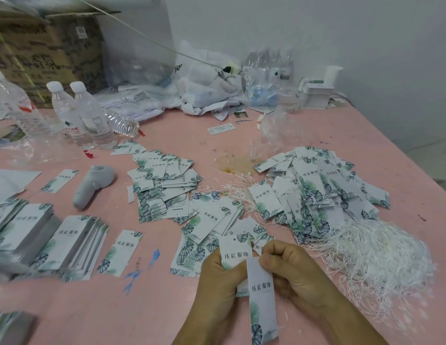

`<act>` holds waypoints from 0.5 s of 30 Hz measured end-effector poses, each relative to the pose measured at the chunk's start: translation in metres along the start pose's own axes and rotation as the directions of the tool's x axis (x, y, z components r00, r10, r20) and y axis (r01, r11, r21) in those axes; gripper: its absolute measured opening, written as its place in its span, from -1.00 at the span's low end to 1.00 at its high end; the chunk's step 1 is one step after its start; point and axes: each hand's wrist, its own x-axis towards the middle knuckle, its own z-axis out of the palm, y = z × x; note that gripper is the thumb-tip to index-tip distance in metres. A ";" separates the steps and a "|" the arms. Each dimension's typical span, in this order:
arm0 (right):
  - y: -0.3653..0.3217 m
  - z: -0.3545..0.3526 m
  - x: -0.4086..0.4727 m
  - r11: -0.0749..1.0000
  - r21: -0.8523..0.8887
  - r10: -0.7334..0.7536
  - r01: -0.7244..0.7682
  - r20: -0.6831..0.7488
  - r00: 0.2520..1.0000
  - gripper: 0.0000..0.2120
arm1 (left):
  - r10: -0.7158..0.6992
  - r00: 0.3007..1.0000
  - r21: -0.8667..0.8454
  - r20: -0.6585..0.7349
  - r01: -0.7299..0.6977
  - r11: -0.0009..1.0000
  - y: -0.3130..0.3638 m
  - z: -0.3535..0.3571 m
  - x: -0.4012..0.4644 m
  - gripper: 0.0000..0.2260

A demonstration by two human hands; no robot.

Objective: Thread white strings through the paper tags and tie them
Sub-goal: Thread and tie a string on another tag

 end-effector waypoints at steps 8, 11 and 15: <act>-0.004 -0.016 0.002 0.937 0.342 -0.086 0.065 0.047 0.995 -0.66 | -0.022 0.998 -0.203 -0.063 0.009 0.979 0.003 -0.005 0.005 -0.86; -0.008 -0.019 0.000 0.959 0.271 -0.106 0.087 0.053 0.993 -0.70 | -0.013 0.994 -0.230 -0.109 -0.012 0.973 0.001 -0.006 0.007 -0.84; -0.007 -0.007 -0.001 0.978 -0.120 -0.181 0.172 -0.066 0.981 -0.73 | 0.023 0.991 -0.117 -0.132 -0.038 0.992 -0.004 -0.003 0.006 -0.85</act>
